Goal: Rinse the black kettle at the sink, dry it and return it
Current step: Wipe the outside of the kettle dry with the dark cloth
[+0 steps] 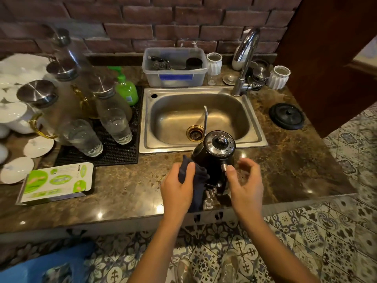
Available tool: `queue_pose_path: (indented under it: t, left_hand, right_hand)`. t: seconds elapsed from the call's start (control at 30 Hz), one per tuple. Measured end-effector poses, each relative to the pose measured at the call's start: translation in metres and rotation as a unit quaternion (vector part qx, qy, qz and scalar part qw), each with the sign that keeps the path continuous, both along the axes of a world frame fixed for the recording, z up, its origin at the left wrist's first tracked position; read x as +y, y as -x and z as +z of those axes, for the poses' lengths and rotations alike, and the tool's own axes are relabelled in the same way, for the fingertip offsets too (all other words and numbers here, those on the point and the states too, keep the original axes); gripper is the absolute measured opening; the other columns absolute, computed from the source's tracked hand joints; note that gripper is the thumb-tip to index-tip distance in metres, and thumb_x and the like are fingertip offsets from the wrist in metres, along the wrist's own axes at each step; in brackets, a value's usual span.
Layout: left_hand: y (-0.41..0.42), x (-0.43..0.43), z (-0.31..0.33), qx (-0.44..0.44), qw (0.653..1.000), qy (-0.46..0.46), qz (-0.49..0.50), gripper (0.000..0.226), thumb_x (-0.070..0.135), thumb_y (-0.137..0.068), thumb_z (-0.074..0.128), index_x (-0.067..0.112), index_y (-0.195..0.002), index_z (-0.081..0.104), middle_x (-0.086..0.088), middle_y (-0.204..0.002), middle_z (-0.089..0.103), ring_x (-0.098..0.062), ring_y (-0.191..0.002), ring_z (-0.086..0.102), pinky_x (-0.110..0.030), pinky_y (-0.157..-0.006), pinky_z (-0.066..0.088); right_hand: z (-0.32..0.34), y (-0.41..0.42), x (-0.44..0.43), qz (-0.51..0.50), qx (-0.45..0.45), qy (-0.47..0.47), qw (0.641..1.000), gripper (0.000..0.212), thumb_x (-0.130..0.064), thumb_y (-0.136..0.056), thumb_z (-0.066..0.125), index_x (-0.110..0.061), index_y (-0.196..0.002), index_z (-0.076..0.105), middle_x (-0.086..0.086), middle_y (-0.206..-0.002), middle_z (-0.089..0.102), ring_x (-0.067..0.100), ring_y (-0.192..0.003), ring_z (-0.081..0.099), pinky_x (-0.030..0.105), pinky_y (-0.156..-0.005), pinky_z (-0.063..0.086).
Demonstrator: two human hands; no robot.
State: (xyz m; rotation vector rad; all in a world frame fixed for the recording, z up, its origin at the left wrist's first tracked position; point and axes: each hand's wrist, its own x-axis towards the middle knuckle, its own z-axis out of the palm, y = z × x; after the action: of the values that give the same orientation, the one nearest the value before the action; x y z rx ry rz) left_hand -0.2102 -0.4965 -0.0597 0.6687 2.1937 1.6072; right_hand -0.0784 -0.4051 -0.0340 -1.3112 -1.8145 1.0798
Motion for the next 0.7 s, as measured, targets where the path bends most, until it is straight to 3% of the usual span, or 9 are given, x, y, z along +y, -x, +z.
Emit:
queue_pose_path:
  t: [0.07,0.13,0.23,0.3,0.4,0.5,0.6,0.7]
  left_hand:
    - [-0.001,-0.003,0.027,-0.034,0.999,-0.036,-0.019,0.026,0.045,-0.097,0.057,0.023,-0.084,0.062,0.0,-0.075,0.066,-0.018,-0.074,0.063,-0.04,-0.067,0.052]
    - [-0.004,-0.003,0.055,-0.067,0.994,-0.078,-0.039,0.019,0.042,-0.098,0.057,0.027,-0.091,0.065,0.003,-0.083,0.071,-0.015,-0.081,0.068,-0.038,-0.072,0.056]
    - [-0.009,-0.002,0.093,-0.074,0.985,-0.128,-0.084,0.015,0.04,-0.1,0.054,0.03,-0.096,0.063,0.01,-0.088,0.071,-0.011,-0.085,0.068,-0.033,-0.075,0.055]
    - [-0.012,0.0,0.113,-0.072,0.981,-0.15,-0.1,0.015,0.039,-0.102,0.051,0.029,-0.098,0.062,0.012,-0.088,0.07,-0.01,-0.086,0.067,-0.031,-0.077,0.055]
    - [-0.014,0.002,0.135,-0.078,0.977,-0.162,-0.114,0.017,0.042,-0.101,0.051,0.029,-0.102,0.062,0.014,-0.092,0.07,-0.009,-0.091,0.067,-0.036,-0.084,0.057]
    - [-0.014,0.005,0.148,-0.12,0.969,-0.16,-0.146,0.018,0.044,-0.098,0.057,0.028,-0.105,0.06,0.012,-0.099,0.07,-0.007,-0.098,0.068,-0.038,-0.091,0.057]
    - [-0.017,0.011,0.159,-0.165,0.956,-0.15,-0.192,0.039,0.049,-0.083,0.07,0.027,-0.112,0.055,0.007,-0.107,0.072,-0.01,-0.106,0.069,-0.038,-0.093,0.058]
    - [-0.02,0.019,0.165,-0.187,0.937,-0.141,-0.258,0.063,0.029,-0.077,0.083,0.022,-0.124,0.042,-0.003,-0.117,0.068,-0.016,-0.11,0.069,-0.033,-0.087,0.059]
  right_hand:
    - [0.015,-0.003,-0.001,0.033,-0.015,-0.024,0.999,0.043,-0.039,-0.091,0.069,-0.029,-0.131,0.053,-0.017,-0.121,0.056,-0.014,-0.113,0.05,0.011,-0.092,0.04]
    - [0.037,-0.006,0.0,0.105,-0.008,0.017,0.994,0.053,-0.042,-0.089,0.071,-0.029,-0.137,0.054,-0.019,-0.127,0.058,-0.011,-0.118,0.053,0.013,-0.095,0.044]
    - [0.077,-0.007,0.002,0.217,0.054,0.129,0.966,0.039,-0.032,-0.089,0.073,-0.032,-0.126,0.062,-0.013,-0.116,0.071,-0.001,-0.111,0.066,0.025,-0.092,0.056]
    - [0.098,-0.011,0.005,0.245,0.064,0.115,0.961,0.029,-0.021,-0.09,0.074,-0.028,-0.118,0.069,-0.005,-0.11,0.076,0.012,-0.106,0.071,0.037,-0.09,0.06]
    - [0.127,-0.023,0.01,0.248,0.089,0.088,0.961,0.024,-0.013,-0.091,0.072,-0.009,-0.115,0.072,0.013,-0.108,0.075,0.032,-0.104,0.071,0.05,-0.089,0.059]
    - [0.157,-0.038,0.019,0.282,0.094,0.085,0.951,0.019,-0.011,-0.093,0.068,-0.003,-0.111,0.069,0.015,-0.104,0.073,0.028,-0.1,0.072,0.045,-0.086,0.059]
    - [0.181,-0.053,0.033,0.316,0.08,0.065,0.943,0.018,-0.015,-0.094,0.066,-0.005,-0.109,0.067,0.017,-0.103,0.069,0.023,-0.097,0.068,0.038,-0.083,0.056]
    - [0.2,-0.068,0.048,0.331,0.087,0.077,0.937,0.017,-0.019,-0.092,0.066,-0.008,-0.104,0.066,0.003,-0.093,0.067,0.013,-0.091,0.064,0.026,-0.078,0.053]
